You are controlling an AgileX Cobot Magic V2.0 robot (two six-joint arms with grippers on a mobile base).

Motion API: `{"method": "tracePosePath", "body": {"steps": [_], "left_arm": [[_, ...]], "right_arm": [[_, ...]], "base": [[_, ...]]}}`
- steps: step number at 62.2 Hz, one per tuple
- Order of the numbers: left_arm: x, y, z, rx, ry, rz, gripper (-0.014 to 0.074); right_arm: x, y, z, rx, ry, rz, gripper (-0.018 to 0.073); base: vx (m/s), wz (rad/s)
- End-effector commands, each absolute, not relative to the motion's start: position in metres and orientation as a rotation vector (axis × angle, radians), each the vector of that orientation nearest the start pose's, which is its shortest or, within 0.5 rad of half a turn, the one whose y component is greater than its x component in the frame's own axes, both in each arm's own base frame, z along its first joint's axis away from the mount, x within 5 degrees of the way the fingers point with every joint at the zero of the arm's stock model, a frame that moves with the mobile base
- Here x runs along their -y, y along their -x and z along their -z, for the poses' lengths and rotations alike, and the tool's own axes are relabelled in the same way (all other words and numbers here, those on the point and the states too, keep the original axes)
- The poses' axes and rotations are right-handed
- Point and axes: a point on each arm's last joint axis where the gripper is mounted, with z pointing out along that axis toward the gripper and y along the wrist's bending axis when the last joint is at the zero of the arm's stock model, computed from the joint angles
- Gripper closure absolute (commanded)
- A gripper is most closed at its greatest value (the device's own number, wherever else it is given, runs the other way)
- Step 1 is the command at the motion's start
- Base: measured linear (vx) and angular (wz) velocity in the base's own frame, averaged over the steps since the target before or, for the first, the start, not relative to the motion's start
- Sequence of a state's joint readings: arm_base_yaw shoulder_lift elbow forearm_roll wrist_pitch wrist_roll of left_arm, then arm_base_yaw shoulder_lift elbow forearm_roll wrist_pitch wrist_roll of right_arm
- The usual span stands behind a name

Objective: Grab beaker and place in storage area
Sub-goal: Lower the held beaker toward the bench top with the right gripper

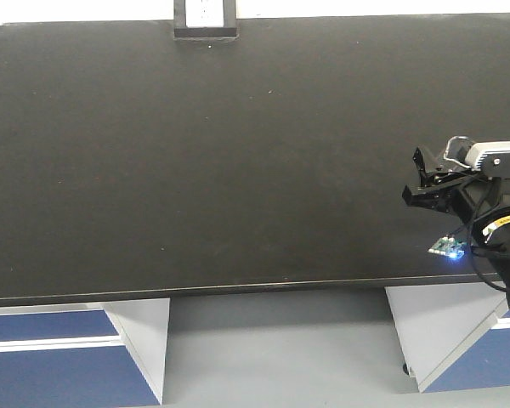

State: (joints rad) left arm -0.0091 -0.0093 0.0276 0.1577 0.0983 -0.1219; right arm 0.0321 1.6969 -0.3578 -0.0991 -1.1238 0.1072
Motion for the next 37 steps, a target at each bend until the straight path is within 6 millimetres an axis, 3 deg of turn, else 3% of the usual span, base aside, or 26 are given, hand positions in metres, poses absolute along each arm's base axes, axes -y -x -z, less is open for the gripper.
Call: {"method": "tracePosePath", "body": {"steps": [1, 37], "left_arm": [[0.0002, -0.0545, -0.2105, -1.484, -0.023, -0.015, 0.0603], [0.0002, -0.0545, -0.2105, -1.484, -0.023, -0.015, 0.0603]], "right_arm": [[-0.0147, -0.2672, -0.1788, -1.525, 0.025, -0.153, 0.0454], [-0.0155, -0.2666, -0.1857, -1.449, 0.038, -0.149, 0.0454]], "base": [[0.00, 0.00], [0.00, 0.00]]}}
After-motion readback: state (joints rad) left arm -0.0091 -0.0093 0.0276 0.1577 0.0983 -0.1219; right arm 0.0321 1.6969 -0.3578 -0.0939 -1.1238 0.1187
